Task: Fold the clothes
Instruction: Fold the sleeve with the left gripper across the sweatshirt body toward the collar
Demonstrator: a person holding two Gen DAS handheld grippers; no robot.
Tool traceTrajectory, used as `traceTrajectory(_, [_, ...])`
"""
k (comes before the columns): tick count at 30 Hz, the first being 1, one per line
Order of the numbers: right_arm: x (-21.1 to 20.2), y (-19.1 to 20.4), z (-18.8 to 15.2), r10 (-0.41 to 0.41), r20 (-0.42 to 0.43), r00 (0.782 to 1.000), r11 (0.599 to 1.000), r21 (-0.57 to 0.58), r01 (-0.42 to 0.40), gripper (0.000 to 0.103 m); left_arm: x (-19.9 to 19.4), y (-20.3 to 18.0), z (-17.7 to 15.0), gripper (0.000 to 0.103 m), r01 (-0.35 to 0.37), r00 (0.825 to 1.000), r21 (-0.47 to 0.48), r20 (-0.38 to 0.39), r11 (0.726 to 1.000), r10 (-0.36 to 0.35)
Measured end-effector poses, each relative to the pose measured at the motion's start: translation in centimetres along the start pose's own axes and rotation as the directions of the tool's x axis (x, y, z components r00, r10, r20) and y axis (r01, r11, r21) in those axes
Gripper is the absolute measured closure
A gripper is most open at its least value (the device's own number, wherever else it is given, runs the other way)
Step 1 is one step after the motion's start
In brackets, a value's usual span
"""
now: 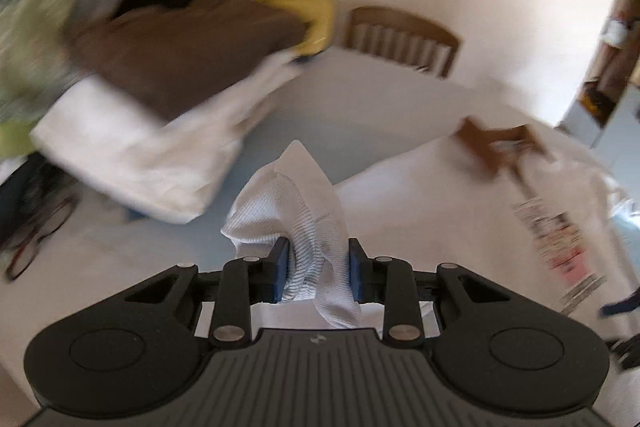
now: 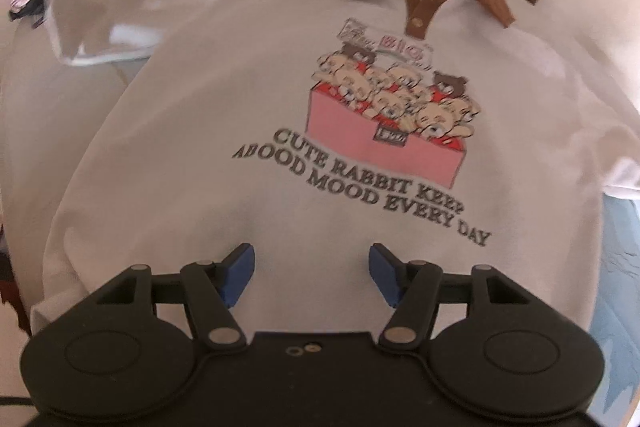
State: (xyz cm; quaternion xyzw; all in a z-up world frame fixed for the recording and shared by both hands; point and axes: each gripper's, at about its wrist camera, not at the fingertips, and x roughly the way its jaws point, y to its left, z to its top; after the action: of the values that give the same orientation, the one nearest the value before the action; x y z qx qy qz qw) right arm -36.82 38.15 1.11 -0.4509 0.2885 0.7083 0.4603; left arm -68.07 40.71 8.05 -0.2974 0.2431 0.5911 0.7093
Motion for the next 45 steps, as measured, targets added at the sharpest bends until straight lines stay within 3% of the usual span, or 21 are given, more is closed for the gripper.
traceTrajectory(7, [0.3, -0.9, -0.9, 0.069, 0.018, 0.997, 0.997, -0.021, -0.069, 0.000, 2.0, -7.7, 4.1, 0.074, 0.138, 0.989, 0.121, 0.030, 0.983, -0.143])
traceTrajectory(14, [-1.8, -4.3, -1.4, 0.101, 0.084, 0.991, 0.992, 0.065, -0.106, 0.000, 7.1, -17.2, 4.0, 0.074, 0.293, 0.956, 0.254, -0.069, 0.922, -0.285])
traceTrajectory(18, [-2.1, -6.2, -2.2, 0.085, 0.089, 0.992, 0.990, 0.105, -0.094, 0.000, 11.4, -20.8, 1.5, 0.074, 0.314, 0.946, 0.301, -0.177, 0.900, -0.271])
traceTrajectory(22, [-2.5, -7.6, -3.0, 0.076, 0.094, 0.993, 0.988, 0.126, -0.087, 0.000, 13.6, -21.6, -0.5, 0.074, 0.311, 0.941, 0.338, -0.243, 0.888, -0.237])
traceTrajectory(23, [-2.7, -7.8, -3.0, 0.074, 0.096, 0.993, 0.988, 0.127, -0.086, 0.000, 13.7, -21.4, -0.8, 0.072, 0.310, 0.941, 0.342, -0.245, 0.887, -0.235])
traceTrajectory(24, [-2.8, -8.0, -2.9, 0.072, 0.098, 0.993, 0.989, 0.125, -0.084, 0.000, 13.7, -21.1, -0.9, 0.063, 0.319, 0.937, 0.339, -0.251, 0.885, -0.242])
traceTrajectory(25, [-3.0, -8.1, -2.9, 0.067, 0.100, 0.993, 0.989, 0.121, -0.079, 0.000, 13.6, -20.9, -1.0, 0.041, 0.334, 0.932, 0.335, -0.261, 0.881, -0.253])
traceTrajectory(26, [-3.1, -8.3, -2.6, 0.062, 0.104, 0.993, 0.990, 0.116, -0.074, 0.000, 13.2, -20.9, -0.9, 0.031, 0.353, 0.925, 0.331, -0.265, 0.875, -0.273])
traceTrajectory(28, [-3.3, -8.5, -2.0, 0.054, 0.119, 0.991, 0.992, 0.107, -0.067, 0.000, 12.3, -20.6, -0.9, 0.029, 0.385, 0.913, 0.325, -0.269, 0.864, -0.306])
traceTrajectory(32, [-4.0, -8.8, 0.4, 0.055, 0.168, 0.984, 0.992, 0.101, -0.072, 0.000, 9.1, -19.0, -1.5, 0.028, 0.347, 0.932, 0.365, -0.234, 0.864, -0.276])
traceTrajectory(34, [-4.2, -8.4, 2.0, 0.069, 0.194, 0.978, 0.993, 0.083, -0.086, 0.000, 7.8, -16.2, -2.0, 0.028, 0.271, 0.956, 0.359, -0.206, 0.893, -0.207])
traceTrajectory(37, [-3.9, -6.3, 4.8, 0.094, 0.226, 0.970, 0.995, 0.005, -0.098, 0.000, 6.4, -12.9, -3.6, 0.028, 0.163, 0.976, 0.339, -0.194, 0.927, -0.100])
traceTrajectory(39, [-3.0, -4.5, 6.7, 0.103, 0.226, 0.969, 0.994, -0.053, -0.094, 0.000, 6.1, -11.2, -4.8, 0.028, 0.099, 0.980, 0.331, -0.197, 0.939, -0.034])
traceTrajectory(45, [1.6, -0.5, 10.6, 0.039, 0.174, 0.984, 0.987, -0.159, -0.011, 0.000, 6.5, -9.7, -6.5, 0.028, 0.068, 0.975, 0.270, -0.220, 0.961, -0.008])
